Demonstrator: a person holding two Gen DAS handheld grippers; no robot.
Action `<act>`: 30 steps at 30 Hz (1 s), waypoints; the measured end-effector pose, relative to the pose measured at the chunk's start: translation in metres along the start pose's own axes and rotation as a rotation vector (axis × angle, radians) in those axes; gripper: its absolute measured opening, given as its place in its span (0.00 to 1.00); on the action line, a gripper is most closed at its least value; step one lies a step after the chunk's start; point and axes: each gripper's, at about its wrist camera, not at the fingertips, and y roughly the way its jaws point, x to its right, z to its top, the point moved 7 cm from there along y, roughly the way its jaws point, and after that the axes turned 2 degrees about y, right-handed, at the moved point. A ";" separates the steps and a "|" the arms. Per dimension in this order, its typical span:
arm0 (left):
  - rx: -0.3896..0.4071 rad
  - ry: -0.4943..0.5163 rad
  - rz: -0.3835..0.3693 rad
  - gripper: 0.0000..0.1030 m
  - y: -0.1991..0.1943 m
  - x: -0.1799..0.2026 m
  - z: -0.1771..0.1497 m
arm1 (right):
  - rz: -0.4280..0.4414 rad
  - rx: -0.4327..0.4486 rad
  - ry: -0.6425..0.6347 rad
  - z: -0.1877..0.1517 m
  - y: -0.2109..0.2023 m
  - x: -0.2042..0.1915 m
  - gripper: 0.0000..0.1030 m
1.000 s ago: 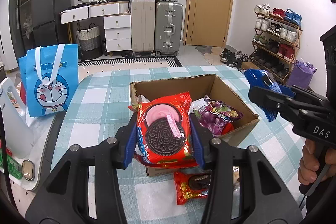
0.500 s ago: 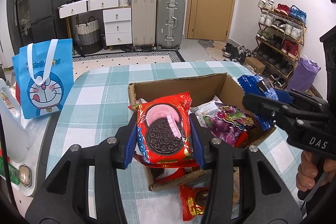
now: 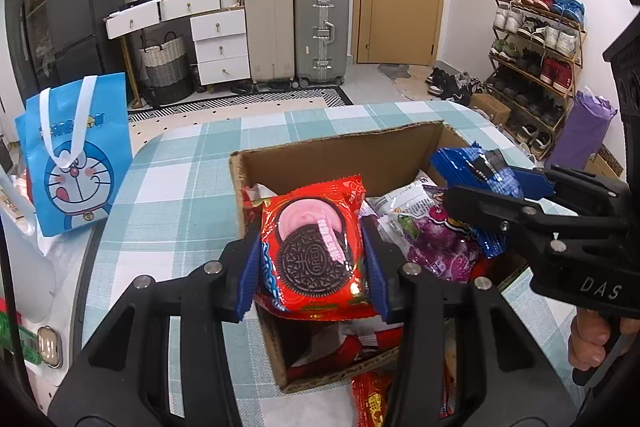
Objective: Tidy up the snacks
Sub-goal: 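Carry the red Oreo pack over the box with the left gripper while the right carries the blue pack, then open both grippers over the box to drop the Oreo and blue packs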
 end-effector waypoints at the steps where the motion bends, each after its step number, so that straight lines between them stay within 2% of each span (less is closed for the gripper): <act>1: -0.002 0.001 -0.002 0.41 0.002 0.001 0.000 | 0.000 0.000 0.002 0.001 0.001 0.000 0.47; 9: -0.014 0.023 -0.007 0.41 0.016 0.007 -0.003 | -0.031 -0.005 0.014 -0.001 0.010 0.003 0.49; 13: -0.026 0.044 -0.003 0.41 0.019 0.010 -0.005 | -0.022 0.003 0.031 -0.001 0.005 0.006 0.54; 15: -0.030 0.037 -0.009 0.41 0.018 0.011 -0.005 | -0.012 0.019 0.029 0.000 -0.003 0.007 0.64; 18: -0.034 0.014 -0.034 0.43 0.013 0.008 -0.006 | -0.018 0.041 0.022 0.002 -0.014 0.008 0.71; 20: -0.034 0.001 -0.052 0.46 0.009 0.007 -0.006 | -0.026 0.049 0.010 0.002 -0.021 0.008 0.71; 22: -0.033 -0.002 -0.048 0.62 0.003 0.006 -0.006 | -0.042 0.050 0.001 0.000 -0.027 0.009 0.77; 23: -0.025 -0.001 -0.059 0.63 -0.001 0.008 -0.006 | -0.045 0.048 -0.002 -0.002 -0.029 0.009 0.82; 25: -0.017 0.005 -0.058 0.74 -0.009 0.010 -0.007 | -0.050 0.045 -0.003 -0.004 -0.033 0.010 0.85; 27: -0.004 0.022 -0.038 0.81 -0.018 0.013 -0.008 | -0.055 0.040 -0.001 -0.007 -0.038 0.011 0.88; 30: 0.012 0.037 0.006 0.82 -0.029 0.012 -0.010 | -0.067 0.037 0.010 -0.013 -0.045 0.014 0.91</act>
